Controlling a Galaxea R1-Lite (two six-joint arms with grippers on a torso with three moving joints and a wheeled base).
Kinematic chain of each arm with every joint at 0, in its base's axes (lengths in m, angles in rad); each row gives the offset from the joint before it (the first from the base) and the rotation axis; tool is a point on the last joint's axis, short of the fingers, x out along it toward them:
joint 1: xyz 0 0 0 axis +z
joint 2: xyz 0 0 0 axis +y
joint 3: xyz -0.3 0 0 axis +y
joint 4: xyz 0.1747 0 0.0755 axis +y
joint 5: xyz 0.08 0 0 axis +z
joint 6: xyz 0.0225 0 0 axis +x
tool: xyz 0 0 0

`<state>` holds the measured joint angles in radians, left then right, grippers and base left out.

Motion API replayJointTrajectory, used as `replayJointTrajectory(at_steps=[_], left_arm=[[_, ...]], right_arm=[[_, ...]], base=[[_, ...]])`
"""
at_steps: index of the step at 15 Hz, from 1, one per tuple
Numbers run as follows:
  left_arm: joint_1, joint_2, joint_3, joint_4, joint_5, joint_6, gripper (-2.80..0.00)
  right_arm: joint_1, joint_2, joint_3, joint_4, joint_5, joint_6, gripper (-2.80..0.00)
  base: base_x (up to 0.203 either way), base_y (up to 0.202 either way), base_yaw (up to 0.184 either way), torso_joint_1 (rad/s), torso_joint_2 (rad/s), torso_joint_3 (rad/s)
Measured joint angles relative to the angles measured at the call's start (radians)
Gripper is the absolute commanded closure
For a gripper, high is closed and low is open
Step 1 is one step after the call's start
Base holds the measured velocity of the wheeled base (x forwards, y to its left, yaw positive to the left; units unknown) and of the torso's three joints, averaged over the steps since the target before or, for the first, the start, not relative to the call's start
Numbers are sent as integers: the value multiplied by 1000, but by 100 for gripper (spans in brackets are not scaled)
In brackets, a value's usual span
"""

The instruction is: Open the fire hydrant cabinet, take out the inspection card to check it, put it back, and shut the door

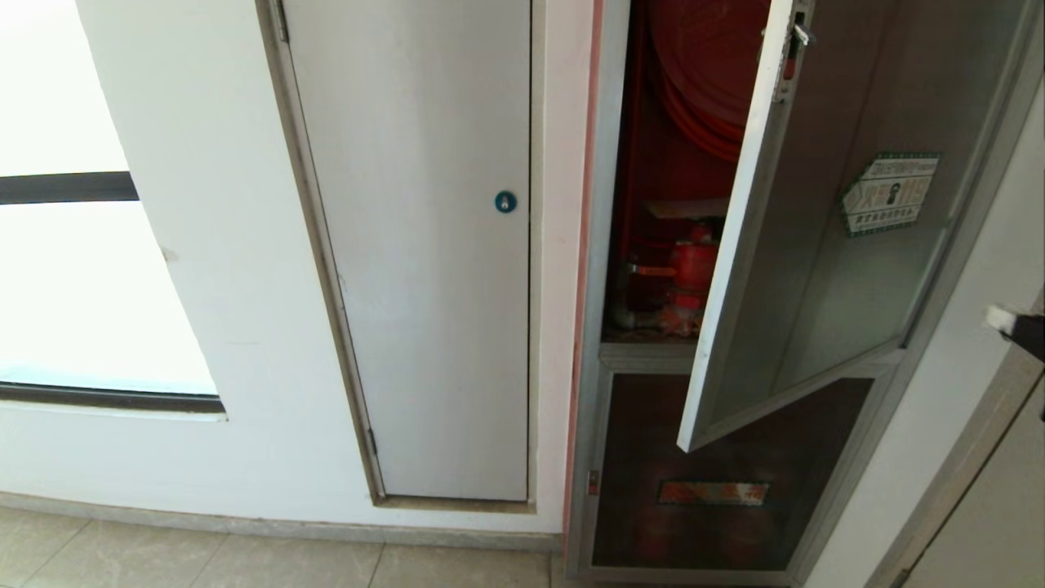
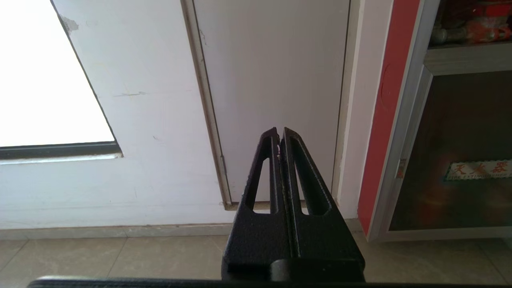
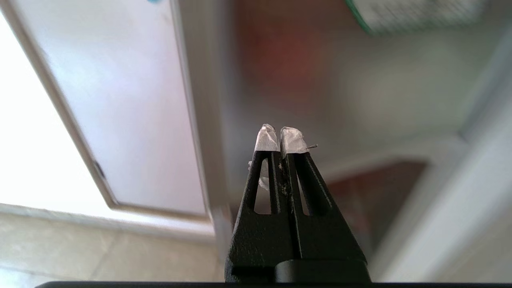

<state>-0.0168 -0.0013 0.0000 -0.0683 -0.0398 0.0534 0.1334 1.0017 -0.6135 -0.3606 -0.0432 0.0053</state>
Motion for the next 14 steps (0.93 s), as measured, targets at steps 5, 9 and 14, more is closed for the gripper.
replayJointTrajectory(at_steps=[5,9,14], left_arm=[[0,0,0,0,0,0,0],[0,0,0,0,0,0,0],[0,0,0,0,0,0,0]], right_arm=[[320,375,-238,-227,-261,2,0],[418,629,-361,-447,-473,-8,0],[446,907,-459,-904,-674,-233,0]], base=[[0,0,0,0,0,0],[0,0,0,0,0,0],[0,0,0,0,0,0]])
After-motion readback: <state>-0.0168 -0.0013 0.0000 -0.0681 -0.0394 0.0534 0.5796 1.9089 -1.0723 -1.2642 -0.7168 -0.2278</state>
